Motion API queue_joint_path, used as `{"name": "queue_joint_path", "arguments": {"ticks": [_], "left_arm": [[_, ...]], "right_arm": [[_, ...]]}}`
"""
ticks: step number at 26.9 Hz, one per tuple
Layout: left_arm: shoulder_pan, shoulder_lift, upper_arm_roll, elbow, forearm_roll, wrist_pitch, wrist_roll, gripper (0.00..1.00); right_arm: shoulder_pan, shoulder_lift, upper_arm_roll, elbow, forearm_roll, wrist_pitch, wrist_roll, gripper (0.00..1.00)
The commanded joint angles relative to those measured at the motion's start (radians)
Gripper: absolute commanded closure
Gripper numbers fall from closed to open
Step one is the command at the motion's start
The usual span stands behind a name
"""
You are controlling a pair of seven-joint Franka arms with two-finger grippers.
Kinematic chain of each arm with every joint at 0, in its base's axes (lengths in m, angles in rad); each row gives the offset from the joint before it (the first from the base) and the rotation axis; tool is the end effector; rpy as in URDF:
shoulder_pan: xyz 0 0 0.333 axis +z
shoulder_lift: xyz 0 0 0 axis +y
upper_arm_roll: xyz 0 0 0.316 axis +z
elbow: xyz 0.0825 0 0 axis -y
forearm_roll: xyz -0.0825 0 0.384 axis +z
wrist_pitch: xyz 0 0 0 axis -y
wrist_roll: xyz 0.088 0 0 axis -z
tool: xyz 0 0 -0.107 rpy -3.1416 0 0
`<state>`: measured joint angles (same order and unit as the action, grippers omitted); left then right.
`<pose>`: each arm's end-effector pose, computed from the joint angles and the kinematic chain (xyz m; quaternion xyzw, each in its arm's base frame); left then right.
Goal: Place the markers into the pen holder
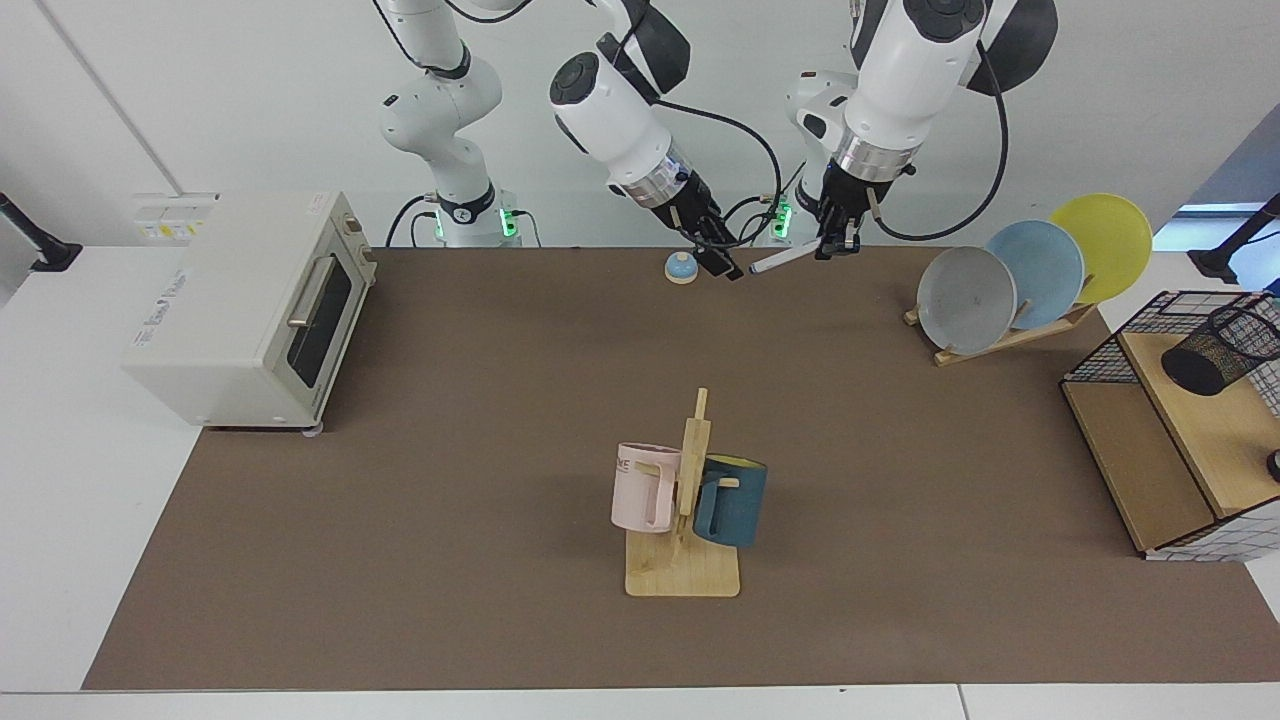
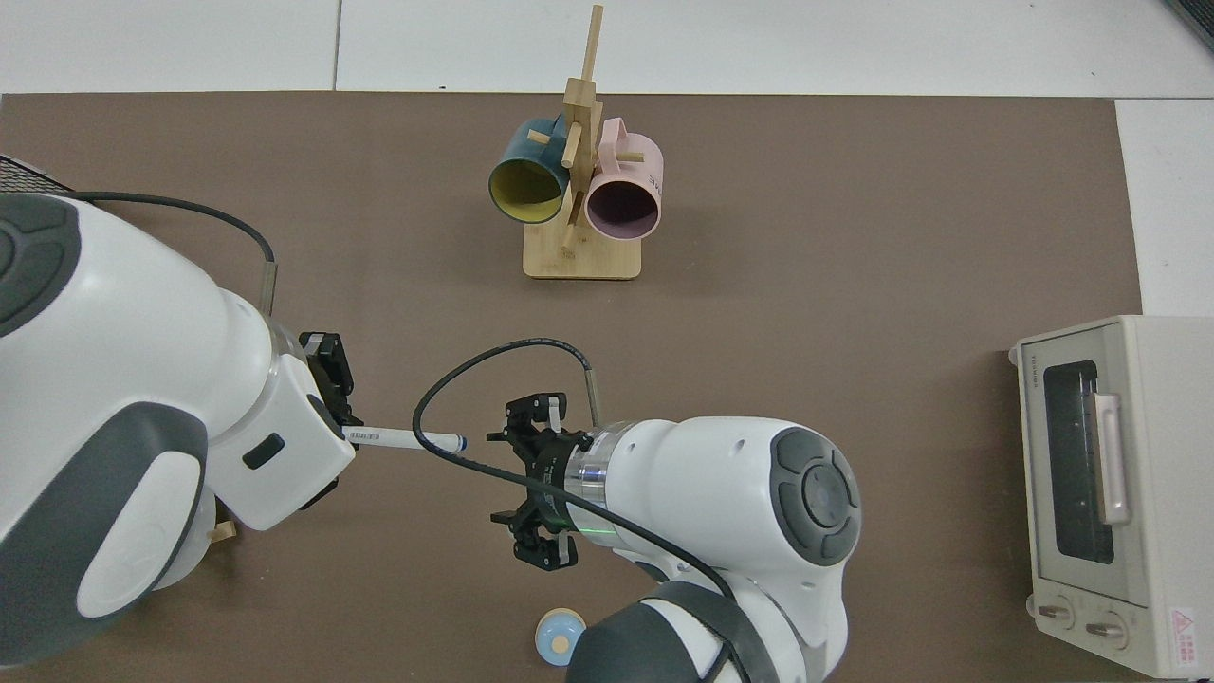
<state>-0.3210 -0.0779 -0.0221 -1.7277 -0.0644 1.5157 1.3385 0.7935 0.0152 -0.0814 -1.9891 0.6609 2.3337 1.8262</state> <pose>0.4870 -0.1820 0.5888 0.6654 -0.7428 -0.0439 0.0595 0.4397 0.3932 0.4917 -0.6956 0.6484 0.2094 0.2277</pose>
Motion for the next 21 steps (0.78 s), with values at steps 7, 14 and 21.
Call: {"name": "queue_joint_path", "arguments": {"ticks": [7,14,21], "left_arm": [[0.005,-0.033,0.143,-0.029,0.12,-0.046,-0.005,1.0],[0.065,-0.025,0.195,-0.029,0.227,-0.006,-0.005,1.0],[0.189,-0.008,0.197,-0.01,0.336,0.06,0.019,1.0]], "right_arm": [[-0.143,-0.07,-0.011,0.001,-0.28,-0.365,-0.379,0.0],[-0.281,-0.141,-0.012,0.003,-0.457,-0.525,-0.69,0.0],[-0.43,-0.227,-0.014,0.009,-0.558,-0.609,-1.108,0.0]]}}
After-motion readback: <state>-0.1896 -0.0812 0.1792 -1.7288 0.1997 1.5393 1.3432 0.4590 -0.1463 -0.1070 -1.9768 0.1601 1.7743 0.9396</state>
